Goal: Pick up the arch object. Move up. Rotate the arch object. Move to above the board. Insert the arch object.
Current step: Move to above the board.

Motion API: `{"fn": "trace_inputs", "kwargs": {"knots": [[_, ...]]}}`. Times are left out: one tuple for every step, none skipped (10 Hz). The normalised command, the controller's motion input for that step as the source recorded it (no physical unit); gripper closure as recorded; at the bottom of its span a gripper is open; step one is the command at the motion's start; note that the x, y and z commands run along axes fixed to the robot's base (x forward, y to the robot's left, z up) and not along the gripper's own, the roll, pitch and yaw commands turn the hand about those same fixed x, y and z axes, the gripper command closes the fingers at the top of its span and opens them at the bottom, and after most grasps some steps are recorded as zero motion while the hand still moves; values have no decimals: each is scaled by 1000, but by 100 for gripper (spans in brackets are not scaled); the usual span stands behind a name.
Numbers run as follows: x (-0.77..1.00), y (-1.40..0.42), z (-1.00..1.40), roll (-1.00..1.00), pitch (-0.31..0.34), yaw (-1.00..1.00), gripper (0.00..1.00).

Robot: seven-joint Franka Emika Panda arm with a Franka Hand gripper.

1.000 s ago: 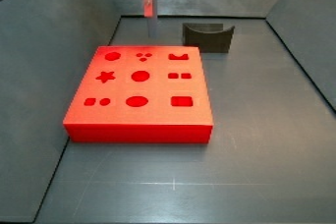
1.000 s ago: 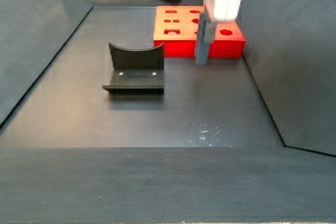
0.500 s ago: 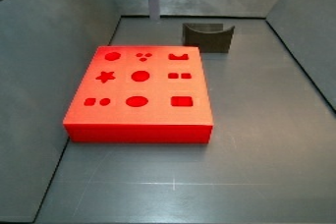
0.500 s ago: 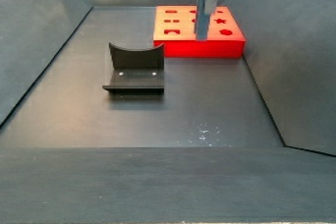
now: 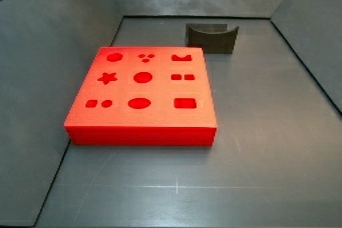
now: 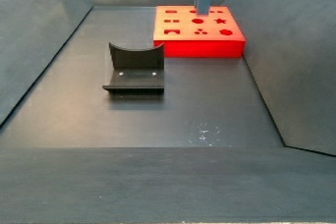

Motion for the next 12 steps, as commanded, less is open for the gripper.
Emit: {"fn": "trace_inputs", "kwargs": {"knots": [[21,-2,1000,-187,56,-60,100],[19,5,984,-185,57,-60,100],[14,11,821,-185,59,-59,100],[10,16,655,-185,59,-58,100],[5,18,493,-184,59,-58,100],[2,19,332,-184,60,-58,100],[5,21,173,-184,61,-58,100],[119,-1000,111,38,56,1000,100],[119,-1000,109,45,58,1000,100],[121,-1000,114,59,63,1000,100],[124,-1000,116,55,66,1000,100],[137,-1000,118,52,76,1000,100]]}}
